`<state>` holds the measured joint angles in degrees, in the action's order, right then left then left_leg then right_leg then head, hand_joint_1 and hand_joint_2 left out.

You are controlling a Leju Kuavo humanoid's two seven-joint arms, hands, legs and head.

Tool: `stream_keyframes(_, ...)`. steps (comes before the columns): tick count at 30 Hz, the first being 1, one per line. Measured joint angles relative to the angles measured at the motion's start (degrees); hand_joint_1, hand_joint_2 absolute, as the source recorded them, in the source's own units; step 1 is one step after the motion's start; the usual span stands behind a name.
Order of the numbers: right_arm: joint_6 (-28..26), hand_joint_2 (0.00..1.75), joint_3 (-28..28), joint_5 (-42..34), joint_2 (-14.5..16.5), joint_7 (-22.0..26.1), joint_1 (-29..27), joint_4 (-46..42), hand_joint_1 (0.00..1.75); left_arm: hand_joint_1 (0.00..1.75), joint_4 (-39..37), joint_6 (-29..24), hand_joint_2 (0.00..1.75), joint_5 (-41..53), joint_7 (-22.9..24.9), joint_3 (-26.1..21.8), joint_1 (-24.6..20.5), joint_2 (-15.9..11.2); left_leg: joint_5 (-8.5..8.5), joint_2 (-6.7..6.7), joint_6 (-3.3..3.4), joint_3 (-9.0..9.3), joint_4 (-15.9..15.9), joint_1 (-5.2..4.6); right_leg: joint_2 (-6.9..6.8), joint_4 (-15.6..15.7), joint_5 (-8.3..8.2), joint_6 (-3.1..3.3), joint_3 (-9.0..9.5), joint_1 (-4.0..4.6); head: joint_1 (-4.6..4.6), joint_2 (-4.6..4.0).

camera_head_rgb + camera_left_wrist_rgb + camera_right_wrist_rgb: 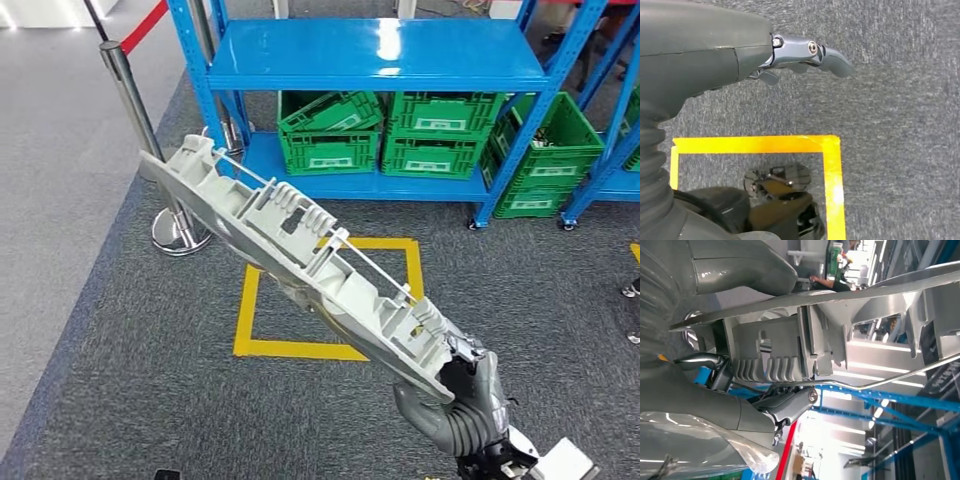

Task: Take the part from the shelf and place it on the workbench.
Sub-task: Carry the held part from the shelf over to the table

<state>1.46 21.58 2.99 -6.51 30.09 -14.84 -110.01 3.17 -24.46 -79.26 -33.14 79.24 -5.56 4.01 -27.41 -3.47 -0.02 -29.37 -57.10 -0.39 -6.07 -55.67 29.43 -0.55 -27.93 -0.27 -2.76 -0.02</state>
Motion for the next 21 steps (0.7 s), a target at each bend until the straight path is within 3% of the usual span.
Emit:
stream_keyframes(2, -0.09, 1.75, 0.00, 0.01, 0.00, 0.00, 0.04, -0.04, 1.75, 0.00, 0.01, -0.04, 1.75, 0.00, 0.00, 0.21, 0.10, -0.08, 0.09, 0.67, 0.74, -0.23, 0.86, -0.08, -0.80, -0.05, -0.15, -0.64, -0.22, 0.05, 0.03, 0.00)
stream_keyframes(4, -0.15, 1.75, 0.01, 0.02, -0.01, 0.01, 0.08, -0.15, 1.75, 0.00, 0.03, -0.10, 1.75, 0.00, 0.00, 0.28, 0.20, -0.09, 0.68, 1.69, 1.66, -0.60, 1.36, 0.21, 1.45, -1.64, 1.25, -1.21, -1.15, -0.10, 0.15, 0.00)
stream_keyframes(6, -0.23, 1.75, 0.02, 0.03, -0.03, 0.02, -0.04, -0.22, 1.75, 0.00, 0.05, -0.15, 1.75, 0.01, 0.00, 0.31, 0.05, -0.03, 1.23, 2.66, 2.36, -1.16, 1.52, 0.28, 4.85, -7.82, 4.85, -1.53, -4.14, -0.28, 0.31, 0.00)
stream_keyframes(8, -0.26, 1.75, 0.04, 0.03, -0.05, 0.03, -0.21, -0.23, 1.75, 0.00, 0.09, -0.16, 1.75, 0.01, 0.00, 0.32, -0.07, 0.01, 1.66, 3.85, 2.61, -1.90, 1.37, 0.08, 5.86, -15.45, 7.83, -1.63, -7.72, -0.32, 0.35, -0.01)
stream_keyframes(9, -0.26, 1.75, 0.05, 0.05, -0.07, 0.02, -0.28, -0.23, 1.75, 0.00, 0.10, -0.17, 1.75, 0.01, 0.00, 0.33, -0.04, 0.02, 1.83, 4.50, 2.61, -2.18, 1.23, -0.01, 5.95, -17.10, 7.87, -1.62, -8.50, -0.31, 0.34, -0.01)
stream_keyframes(10, -0.29, 1.75, 0.06, 0.08, -0.08, 0.01, -0.33, -0.23, 1.75, 0.00, 0.10, -0.19, 1.75, 0.01, 0.00, 0.34, -0.01, 0.01, 1.97, 5.22, 2.56, -2.41, 1.04, -0.08, 6.04, -16.40, 6.72, -1.54, -8.14, -0.30, 0.34, -0.01)
stream_keyframes(11, -0.33, 1.75, 0.06, 0.11, -0.08, -0.01, -0.36, -0.23, 1.75, 0.00, 0.10, -0.21, 1.75, 0.01, 0.00, 0.37, 0.01, 0.02, 2.05, 5.97, 2.50, -2.60, 0.78, -0.12, 6.33, -13.44, 4.67, -1.39, -6.65, -0.31, 0.34, 0.00)
stream_keyframes(13, -0.41, 1.75, 0.06, 0.15, -0.10, -0.02, -0.39, -0.25, 1.75, 0.00, 0.11, -0.22, 1.75, 0.01, 0.00, 0.42, -0.07, 0.09, 2.17, 7.37, 2.25, -3.11, 0.13, -0.22, 8.89, -5.55, 1.21, -0.99, -2.85, -0.45, 0.33, -0.01)
stream_keyframes(15, -0.45, 1.75, 0.06, 0.14, -0.11, 0.03, -0.47, -0.40, 1.75, 0.00, 0.14, -0.23, 1.75, 0.01, 0.00, 0.50, -0.19, 0.13, 2.47, 8.61, 1.67, -4.10, -0.47, -0.15, 11.30, -1.67, 0.55, -0.75, -1.03, -0.58, 0.27, -0.01)
stream_keyframes(16, -0.46, 1.75, 0.05, 0.14, -0.12, 0.04, -0.52, -0.46, 1.75, 0.00, 0.14, -0.24, 1.75, 0.01, 0.00, 0.55, -0.20, 0.14, 2.75, 9.24, 1.23, -4.63, -0.64, -0.06, 11.49, -1.46, 0.64, -0.62, -1.01, -0.56, 0.26, 0.00)
stream_keyframes(18, -0.47, 1.75, 0.04, 0.15, -0.13, 0.03, -0.53, -0.52, 1.75, 0.00, 0.16, -0.26, 1.75, 0.01, 0.00, 0.62, -0.03, 0.10, 3.00, 9.82, 0.49, -5.45, -0.96, 0.08, 10.06, -1.30, 0.31, -0.15, -1.12, -0.65, 0.27, 0.00)
stream_keyframes(19, -0.50, 1.75, 0.03, 0.15, -0.13, 0.01, -0.54, -0.55, 1.75, 0.00, 0.19, -0.27, 1.75, 0.01, 0.00, 0.64, 0.05, 0.08, 2.41, 9.02, 0.16, -5.94, -1.82, 0.04, 9.24, -1.20, 0.11, 0.12, -1.13, -0.76, 0.07, 0.00)
stream_keyframes(21, -0.62, 1.75, -0.01, 0.15, -0.13, 0.00, -0.64, -0.61, 1.75, 0.00, 0.26, -0.29, 1.75, 0.01, 0.01, 0.67, 0.03, 0.03, -0.71, 6.09, -0.47, -8.06, -6.72, 0.09, 7.38, -1.08, -0.09, 0.43, -1.14, -0.85, -0.31, 0.00)
